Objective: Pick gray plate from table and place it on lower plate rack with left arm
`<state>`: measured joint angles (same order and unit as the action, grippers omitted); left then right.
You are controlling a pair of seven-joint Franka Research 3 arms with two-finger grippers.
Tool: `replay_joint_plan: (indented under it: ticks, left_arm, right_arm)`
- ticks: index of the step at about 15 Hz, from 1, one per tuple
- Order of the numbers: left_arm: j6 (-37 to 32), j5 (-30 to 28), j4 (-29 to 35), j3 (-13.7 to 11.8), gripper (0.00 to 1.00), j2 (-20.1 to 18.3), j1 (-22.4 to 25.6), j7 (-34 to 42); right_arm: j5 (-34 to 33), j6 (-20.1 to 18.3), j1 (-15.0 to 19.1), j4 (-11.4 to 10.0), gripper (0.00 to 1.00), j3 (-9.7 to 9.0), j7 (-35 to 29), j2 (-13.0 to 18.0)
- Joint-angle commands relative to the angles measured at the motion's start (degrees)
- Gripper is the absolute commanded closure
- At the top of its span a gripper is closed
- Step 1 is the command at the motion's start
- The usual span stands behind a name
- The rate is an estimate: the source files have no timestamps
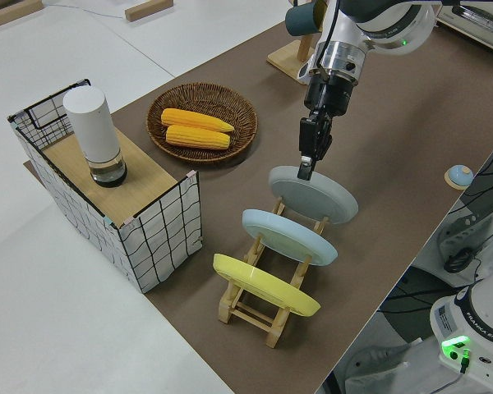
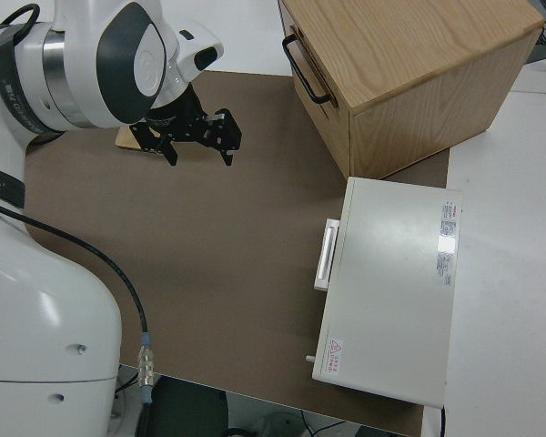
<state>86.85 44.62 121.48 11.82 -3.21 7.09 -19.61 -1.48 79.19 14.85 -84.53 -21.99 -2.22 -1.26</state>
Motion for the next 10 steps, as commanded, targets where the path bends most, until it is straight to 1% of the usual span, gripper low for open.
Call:
replay_joint_plan:
  ticks: [1, 9, 10]
  left_arm:
    - [0.86, -1.46, 0.33, 0.05, 1.00, 0.22, 0.12, -0.60]
    - [2.01, -1.82, 0.51, 0.05, 1.00, 1.36, 0.30, -1.04]
    - [2.09, -1.82, 0.51, 0.05, 0.95, 1.54, 0.30, -1.04]
  right_arm:
    - [-0.37, -0.70, 1.32, 0.41, 0.017, -1.13, -0.68, 0.12]
    - [-0.37, -0.70, 1.32, 0.33, 0.017, -1.21, -0.68, 0.12]
    - [-0.37, -0.71, 1.32, 0.41, 0.017, -1.13, -0.68, 0.12]
